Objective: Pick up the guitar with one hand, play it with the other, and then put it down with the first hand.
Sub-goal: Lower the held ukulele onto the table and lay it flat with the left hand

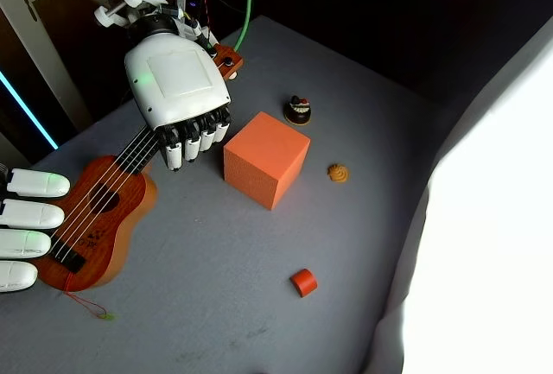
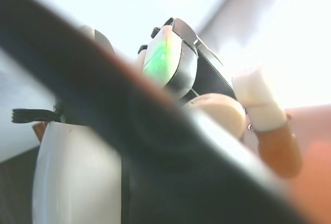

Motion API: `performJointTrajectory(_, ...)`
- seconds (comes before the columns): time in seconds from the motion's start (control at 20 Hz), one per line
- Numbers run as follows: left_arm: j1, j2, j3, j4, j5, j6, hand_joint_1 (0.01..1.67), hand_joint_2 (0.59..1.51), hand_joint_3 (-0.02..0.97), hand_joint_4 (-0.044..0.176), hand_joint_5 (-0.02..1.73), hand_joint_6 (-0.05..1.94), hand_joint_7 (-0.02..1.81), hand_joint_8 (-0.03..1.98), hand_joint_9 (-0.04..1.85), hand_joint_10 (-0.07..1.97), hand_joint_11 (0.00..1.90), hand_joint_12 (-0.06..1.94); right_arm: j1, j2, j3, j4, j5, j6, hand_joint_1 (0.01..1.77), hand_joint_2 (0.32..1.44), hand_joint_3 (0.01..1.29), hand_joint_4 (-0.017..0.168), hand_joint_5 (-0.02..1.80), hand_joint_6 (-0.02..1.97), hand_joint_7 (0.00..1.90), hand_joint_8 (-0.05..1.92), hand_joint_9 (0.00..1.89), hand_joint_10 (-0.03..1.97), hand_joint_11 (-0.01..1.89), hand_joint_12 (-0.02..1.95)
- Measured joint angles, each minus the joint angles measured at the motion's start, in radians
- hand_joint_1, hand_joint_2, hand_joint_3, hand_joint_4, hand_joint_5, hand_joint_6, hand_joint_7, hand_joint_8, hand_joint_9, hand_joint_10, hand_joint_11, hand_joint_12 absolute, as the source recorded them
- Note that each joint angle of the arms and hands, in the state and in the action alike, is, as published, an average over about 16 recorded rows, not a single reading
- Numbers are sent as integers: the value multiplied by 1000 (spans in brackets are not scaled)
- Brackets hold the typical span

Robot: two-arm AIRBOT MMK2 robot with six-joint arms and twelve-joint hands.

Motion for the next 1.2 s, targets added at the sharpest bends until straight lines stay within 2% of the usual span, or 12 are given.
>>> performJointTrajectory(0.3, 114, -45, 17, 162, -7, -140, 1473, 1087, -16, 0, 1243, 1871, 1328, 1978, 1395, 1908, 1433, 1931, 0, -2, -1, -1, -8, 0, 21, 1301, 21, -4, 50, 15, 45, 13, 20, 5, 18, 3)
performJointTrajectory(0.6, 205, -92, 47, 274, -4, -231, 1348, 1088, -18, -3, 1179, 1853, 1309, 1947, 1385, 1906, 1422, 1930, 0, -3, -4, -3, -10, 1, 20, 1300, 21, -4, 49, 15, 49, 13, 20, 5, 18, 3)
performJointTrajectory(0.8, 245, -113, 62, 319, 4, -269, 1132, 1094, -15, -3, 1141, 1861, 1269, 1929, 1350, 1905, 1393, 1931, 0, -3, -7, -6, -11, 1, 21, 1300, 21, -4, 39, 15, 48, 13, 20, 5, 18, 3)
performJointTrajectory(0.95, 268, -124, 72, 344, 11, -291, 919, 1112, -9, -3, 1040, 1840, 1188, 1899, 1279, 1897, 1308, 1928, 0, -3, -9, -9, -11, 1, 20, 1301, 21, -4, 33, 15, 47, 13, 20, 5, 17, 3)
performJointTrajectory(1.05, 280, -131, 78, 356, 14, -304, 770, 1124, -5, -2, 936, 1748, 1085, 1794, 1176, 1848, 1192, 1898, 0, -3, -10, -11, -11, 1, 20, 1301, 21, -4, 30, 15, 47, 14, 20, 5, 17, 3)
performJointTrajectory(1.2, 293, -141, 85, 371, 18, -320, 568, 1128, 3, 3, 795, 1456, 943, 1491, 1012, 1649, 982, 1769, 0, -3, -12, -15, -11, 1, 20, 1301, 21, -4, 27, 15, 49, 14, 20, 5, 17, 4)
